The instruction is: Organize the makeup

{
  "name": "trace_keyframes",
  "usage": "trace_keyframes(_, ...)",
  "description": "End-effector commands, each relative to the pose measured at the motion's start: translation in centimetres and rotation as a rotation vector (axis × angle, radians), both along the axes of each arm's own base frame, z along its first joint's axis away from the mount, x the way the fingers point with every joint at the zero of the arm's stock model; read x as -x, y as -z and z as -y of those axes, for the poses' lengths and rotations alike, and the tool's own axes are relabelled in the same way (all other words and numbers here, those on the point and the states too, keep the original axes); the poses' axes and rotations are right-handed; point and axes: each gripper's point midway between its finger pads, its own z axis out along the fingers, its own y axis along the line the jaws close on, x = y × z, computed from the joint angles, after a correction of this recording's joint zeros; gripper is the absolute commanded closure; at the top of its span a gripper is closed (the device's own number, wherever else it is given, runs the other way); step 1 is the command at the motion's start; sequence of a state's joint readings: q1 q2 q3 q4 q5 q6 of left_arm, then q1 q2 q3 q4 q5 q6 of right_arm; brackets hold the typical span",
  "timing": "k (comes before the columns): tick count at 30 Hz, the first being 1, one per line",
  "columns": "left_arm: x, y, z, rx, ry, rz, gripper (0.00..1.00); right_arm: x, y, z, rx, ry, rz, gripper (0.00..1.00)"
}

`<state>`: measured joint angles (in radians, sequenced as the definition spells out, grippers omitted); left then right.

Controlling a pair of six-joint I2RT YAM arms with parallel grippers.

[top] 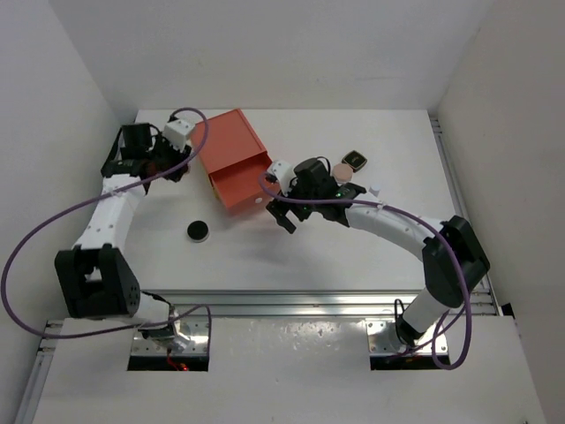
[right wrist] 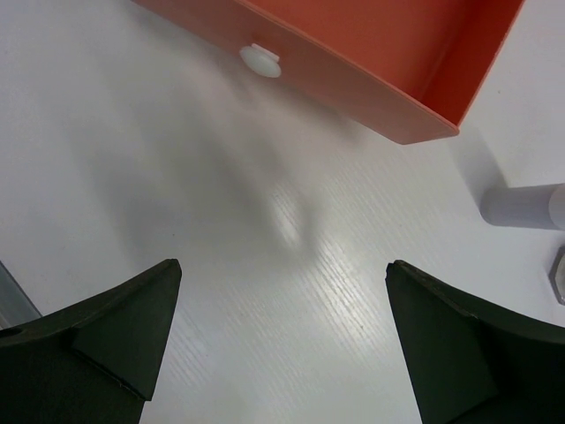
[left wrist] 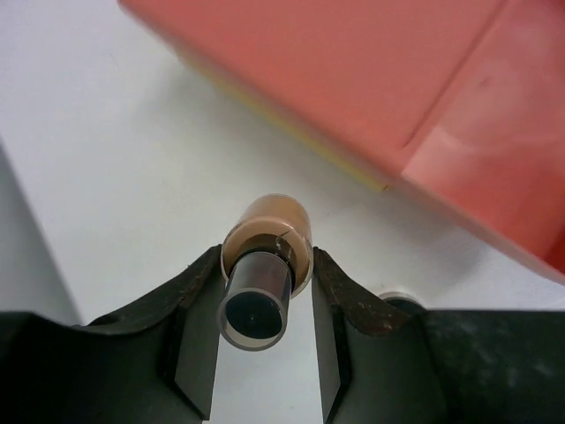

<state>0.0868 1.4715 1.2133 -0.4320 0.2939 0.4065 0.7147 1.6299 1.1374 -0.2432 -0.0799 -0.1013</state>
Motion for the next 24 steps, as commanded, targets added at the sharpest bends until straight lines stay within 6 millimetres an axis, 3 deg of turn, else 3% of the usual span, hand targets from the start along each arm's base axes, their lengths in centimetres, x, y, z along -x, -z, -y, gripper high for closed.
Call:
trace_keyframes(1, 1.6, -7.7, 3.7, -0.027, 0.266, 0.193, 0.97, -2.5, -2.3, -0.2, -0.066, 0.086, 0.056, 0.01)
trace_keyframes(3, 1.7, -9.3, 4.9, -0.020, 0.302, 0.214, 0.97, -3.3, -2.5, -0.3, -0.105, 0.117, 0.057, 0.01)
trace_keyframes(6, 1.9, -9.7, 7.9, 0.047, 0.363, 0.199, 0.97, -4.9, -3.5, -1.1, -0.191, 0.168, 0.076, 0.01)
trace_keyframes(11, 2.6, -8.0, 14.5, 0.224, 0.541, 0.121, 0.93, -7.5, -3.7, -1.6, -0.291, 0.252, 0.092, 0.04)
trace_keyframes(14, 2.1, -7.3, 16.9, 0.297, 0.590, 0.126, 0.90, -8.0, -3.5, -2.2, -0.306, 0.233, 0.102, 0.04)
trace_keyframes(15, 1.7, -6.2, 17.4, 0.309, 0.591, 0.111, 0.90, -8.0, -3.5, -2.4, -0.307, 0.226, 0.103, 0.04)
trace_keyframes(18, 0.6, -5.5, 18.8, 0.311, 0.619, 0.148, 0.89, -8.1, -2.9, -2.4, -0.302, 0.231, 0.095, 0.04)
trace_keyframes(24, -1.2, -2.0, 19.7, 0.334, 0.585, 0.107, 0.77, -7.9, -1.3, -1.8, -0.288, 0.256, 0.053, 0.04)
